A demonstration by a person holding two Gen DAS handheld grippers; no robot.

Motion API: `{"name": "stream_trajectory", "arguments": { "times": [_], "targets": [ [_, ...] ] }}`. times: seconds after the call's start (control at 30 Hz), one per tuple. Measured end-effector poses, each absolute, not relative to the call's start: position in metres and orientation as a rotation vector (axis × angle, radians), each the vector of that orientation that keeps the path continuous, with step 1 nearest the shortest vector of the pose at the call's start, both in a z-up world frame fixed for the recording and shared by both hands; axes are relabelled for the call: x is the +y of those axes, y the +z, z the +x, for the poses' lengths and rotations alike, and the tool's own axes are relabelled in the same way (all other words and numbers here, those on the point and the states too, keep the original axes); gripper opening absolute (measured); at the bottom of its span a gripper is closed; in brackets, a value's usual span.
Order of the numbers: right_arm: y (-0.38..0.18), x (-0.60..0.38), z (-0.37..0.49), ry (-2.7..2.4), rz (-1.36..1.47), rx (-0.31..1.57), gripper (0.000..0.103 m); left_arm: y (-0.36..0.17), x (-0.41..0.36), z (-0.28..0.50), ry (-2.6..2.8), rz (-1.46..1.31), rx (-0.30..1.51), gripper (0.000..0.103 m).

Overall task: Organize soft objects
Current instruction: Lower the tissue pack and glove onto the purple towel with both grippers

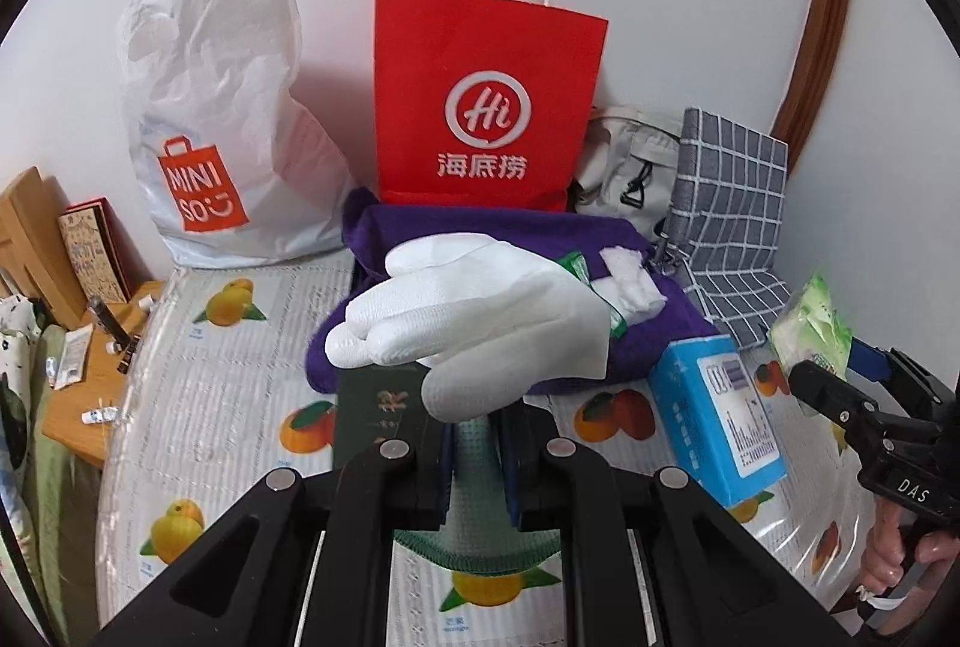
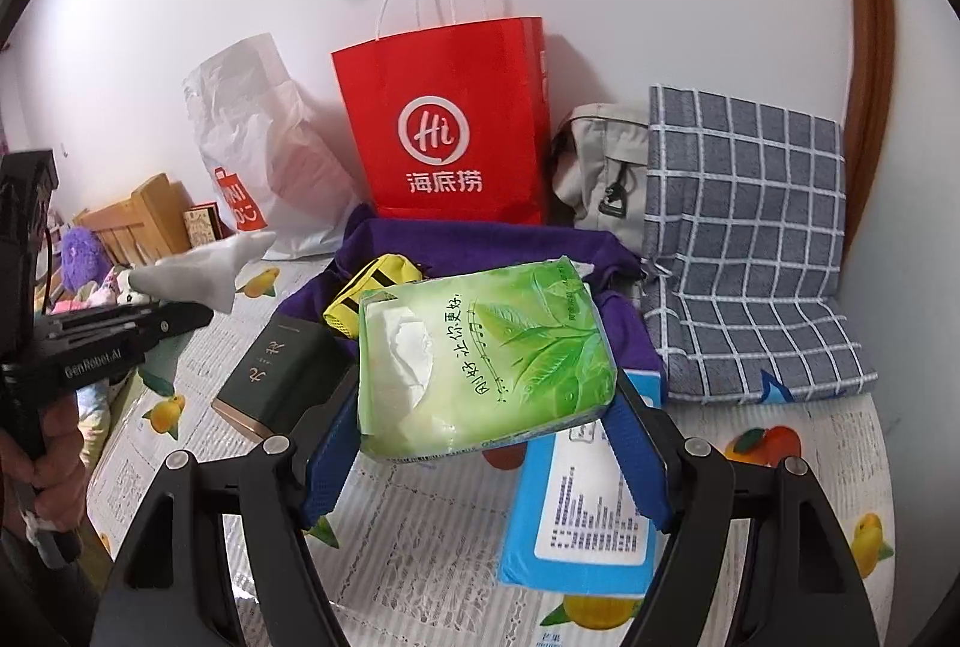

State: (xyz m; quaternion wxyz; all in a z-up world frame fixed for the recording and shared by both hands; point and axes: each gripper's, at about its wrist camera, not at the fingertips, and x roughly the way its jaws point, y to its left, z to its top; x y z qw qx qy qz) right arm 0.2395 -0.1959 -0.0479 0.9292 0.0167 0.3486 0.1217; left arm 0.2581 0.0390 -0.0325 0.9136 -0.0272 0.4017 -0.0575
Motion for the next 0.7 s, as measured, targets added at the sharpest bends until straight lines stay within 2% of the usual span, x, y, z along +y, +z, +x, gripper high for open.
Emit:
{"name": "stream_trajectory", "arguments": {
  "times": [0.33,0.7],
  "targets": [
    [-0.035,-0.188,0.246,0.279,0.006,0.725,0.075,-0.019,0.037,0.264,-0.102,0.016,0.837,0.013],
    [-0.036,-0.194,0.258,0.28,0.037,0.712,0.075,-0.035,0.023,0.286,-0.145,-0.005,0.823,0.013]
  ]
}}
